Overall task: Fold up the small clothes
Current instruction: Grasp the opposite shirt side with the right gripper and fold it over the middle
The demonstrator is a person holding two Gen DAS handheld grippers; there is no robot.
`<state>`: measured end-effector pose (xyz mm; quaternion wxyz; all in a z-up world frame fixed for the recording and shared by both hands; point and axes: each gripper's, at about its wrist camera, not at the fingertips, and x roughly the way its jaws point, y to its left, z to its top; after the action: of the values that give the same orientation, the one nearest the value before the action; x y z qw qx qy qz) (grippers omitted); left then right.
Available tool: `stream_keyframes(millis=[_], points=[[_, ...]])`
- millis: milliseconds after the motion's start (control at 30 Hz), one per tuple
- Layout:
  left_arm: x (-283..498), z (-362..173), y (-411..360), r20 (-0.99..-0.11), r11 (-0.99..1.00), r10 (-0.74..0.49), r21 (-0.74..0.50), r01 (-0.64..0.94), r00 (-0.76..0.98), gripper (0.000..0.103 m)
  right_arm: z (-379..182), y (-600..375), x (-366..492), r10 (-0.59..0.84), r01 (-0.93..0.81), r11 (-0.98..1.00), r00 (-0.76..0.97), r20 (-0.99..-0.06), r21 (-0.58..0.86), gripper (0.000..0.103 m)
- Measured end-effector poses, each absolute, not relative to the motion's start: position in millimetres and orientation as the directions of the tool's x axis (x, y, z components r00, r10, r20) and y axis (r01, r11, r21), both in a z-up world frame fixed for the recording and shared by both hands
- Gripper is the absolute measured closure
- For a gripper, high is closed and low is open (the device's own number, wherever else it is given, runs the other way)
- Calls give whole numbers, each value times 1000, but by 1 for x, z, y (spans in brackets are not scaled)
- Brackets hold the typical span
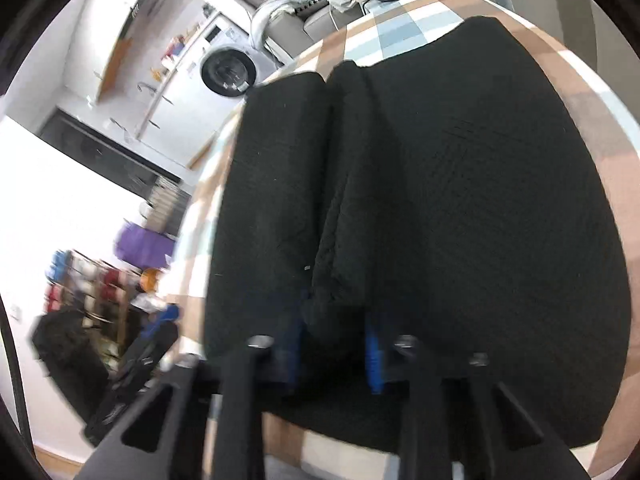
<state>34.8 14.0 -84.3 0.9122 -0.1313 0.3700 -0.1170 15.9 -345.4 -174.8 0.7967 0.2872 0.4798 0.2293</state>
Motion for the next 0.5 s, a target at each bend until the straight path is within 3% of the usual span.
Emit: stream_keyframes(millis=[67,133,200,267,400,500], points=[[38,-86,11,-643,937,-309,-333,108,700,34,-166,-353,4,731,-135,631,432,-528,764,89],[39,-87,13,-641,934,-316,-342,108,699,34,-169,-359,-6,762,-122,589,414,-499,799,89],[41,-88,11,-642,934,-317,-339,113,698,34,-181,-360,-11,682,-66,689,398,-614,722,86],[44,-91,6,-652,933,-325,-339,120,684,34,-196,-361,-12,602,-7,767,354,-716,642,77],[43,-91,-9,-661,929,-353,-328,168,662,34,-183,-372,-17,592,-6,763,408,-695,647,62],[40,-89,-23,-652,927,-370,-309,214,662,34,-158,-376,-19,553,-50,790,487,-676,611,61]])
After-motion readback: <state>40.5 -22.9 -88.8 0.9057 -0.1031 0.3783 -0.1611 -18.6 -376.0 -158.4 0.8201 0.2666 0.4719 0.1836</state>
